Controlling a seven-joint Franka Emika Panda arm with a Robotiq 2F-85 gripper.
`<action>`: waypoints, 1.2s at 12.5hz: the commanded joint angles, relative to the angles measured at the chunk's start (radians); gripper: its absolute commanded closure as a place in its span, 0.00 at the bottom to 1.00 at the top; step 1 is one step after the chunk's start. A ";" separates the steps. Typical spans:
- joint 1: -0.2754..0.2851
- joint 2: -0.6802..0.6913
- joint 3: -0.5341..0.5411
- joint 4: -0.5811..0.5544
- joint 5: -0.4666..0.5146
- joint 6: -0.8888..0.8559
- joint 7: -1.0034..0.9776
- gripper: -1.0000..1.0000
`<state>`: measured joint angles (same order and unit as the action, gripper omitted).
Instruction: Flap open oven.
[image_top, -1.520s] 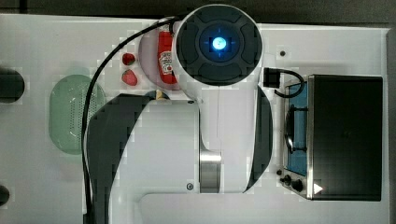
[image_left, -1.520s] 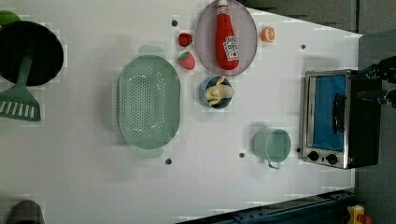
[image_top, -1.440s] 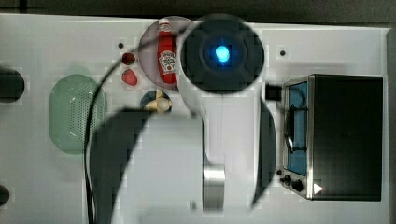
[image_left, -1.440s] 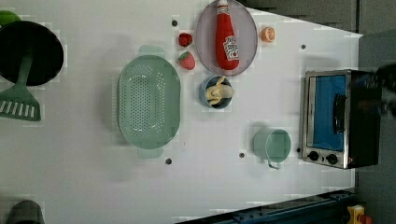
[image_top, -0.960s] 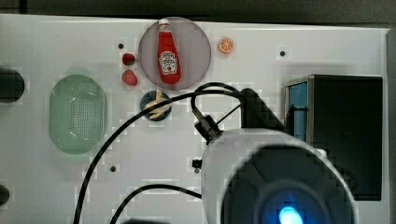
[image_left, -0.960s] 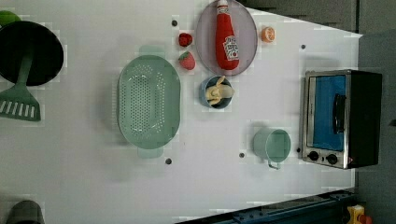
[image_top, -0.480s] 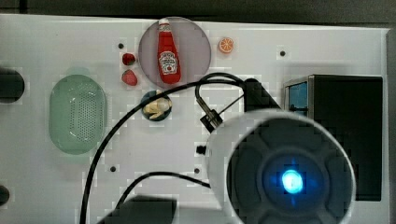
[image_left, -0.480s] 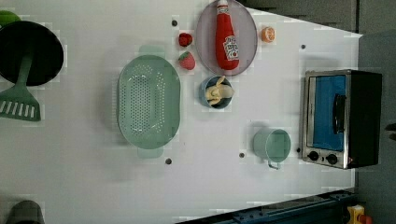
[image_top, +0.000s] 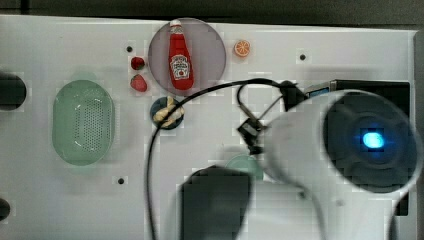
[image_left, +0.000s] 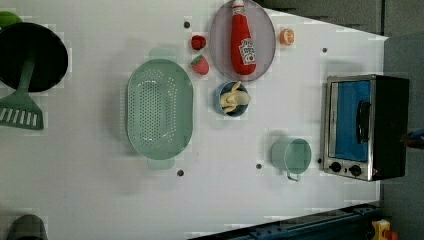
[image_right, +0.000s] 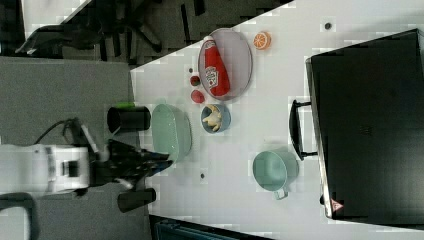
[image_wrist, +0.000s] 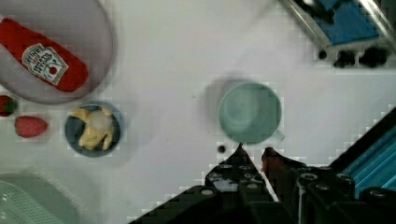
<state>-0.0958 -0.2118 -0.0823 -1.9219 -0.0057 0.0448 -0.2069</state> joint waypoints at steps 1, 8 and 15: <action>-0.027 0.026 -0.070 -0.052 -0.037 0.100 -0.389 0.83; -0.035 0.113 -0.234 -0.248 -0.077 0.513 -0.838 0.83; -0.035 0.269 -0.310 -0.316 -0.080 0.789 -0.968 0.83</action>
<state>-0.1394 0.0775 -0.3901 -2.2520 -0.0853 0.8184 -1.1123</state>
